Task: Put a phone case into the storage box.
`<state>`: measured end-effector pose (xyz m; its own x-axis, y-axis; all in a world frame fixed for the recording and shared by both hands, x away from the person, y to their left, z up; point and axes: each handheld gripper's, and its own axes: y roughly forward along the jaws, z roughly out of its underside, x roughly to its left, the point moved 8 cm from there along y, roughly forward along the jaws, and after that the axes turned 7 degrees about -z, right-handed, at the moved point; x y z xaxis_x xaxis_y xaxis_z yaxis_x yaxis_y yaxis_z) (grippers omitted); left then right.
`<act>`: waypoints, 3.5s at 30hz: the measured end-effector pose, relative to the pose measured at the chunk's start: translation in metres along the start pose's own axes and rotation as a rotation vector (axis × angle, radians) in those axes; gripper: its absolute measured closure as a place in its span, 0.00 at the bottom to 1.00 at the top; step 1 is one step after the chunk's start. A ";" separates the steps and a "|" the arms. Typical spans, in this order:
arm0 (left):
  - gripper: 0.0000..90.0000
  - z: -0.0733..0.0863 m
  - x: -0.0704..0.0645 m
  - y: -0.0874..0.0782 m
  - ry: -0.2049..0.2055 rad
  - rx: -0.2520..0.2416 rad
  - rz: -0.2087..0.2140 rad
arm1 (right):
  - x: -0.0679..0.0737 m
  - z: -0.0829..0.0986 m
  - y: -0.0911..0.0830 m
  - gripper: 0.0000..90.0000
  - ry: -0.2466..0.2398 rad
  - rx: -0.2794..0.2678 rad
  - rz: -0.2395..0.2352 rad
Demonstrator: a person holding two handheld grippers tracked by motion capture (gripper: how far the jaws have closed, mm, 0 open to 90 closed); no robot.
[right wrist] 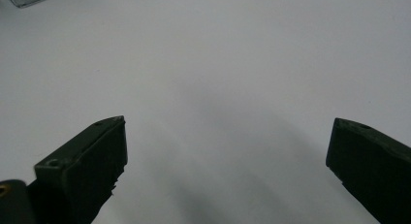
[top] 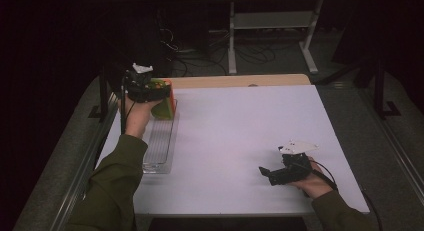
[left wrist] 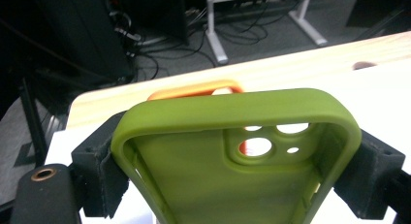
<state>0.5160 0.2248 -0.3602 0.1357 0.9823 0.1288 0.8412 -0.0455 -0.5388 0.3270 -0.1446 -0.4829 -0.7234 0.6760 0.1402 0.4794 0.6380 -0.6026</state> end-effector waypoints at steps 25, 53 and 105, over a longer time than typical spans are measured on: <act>0.15 0.026 0.003 0.049 -0.019 0.084 -0.098 | 0.001 -0.001 0.000 0.01 -0.011 -0.006 -0.004; 0.00 0.021 0.003 0.055 -0.042 0.024 -0.050 | 0.001 -0.001 0.000 0.01 -0.014 -0.007 -0.006; 0.00 0.118 -0.075 -0.097 0.206 -0.054 0.657 | 0.005 -0.013 -0.012 0.01 -0.027 -0.046 -0.036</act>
<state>0.3623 0.1766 -0.4158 0.7183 0.6938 -0.0520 0.5747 -0.6338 -0.5177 0.3241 -0.1443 -0.4644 -0.7536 0.6423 0.1397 0.4744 0.6786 -0.5607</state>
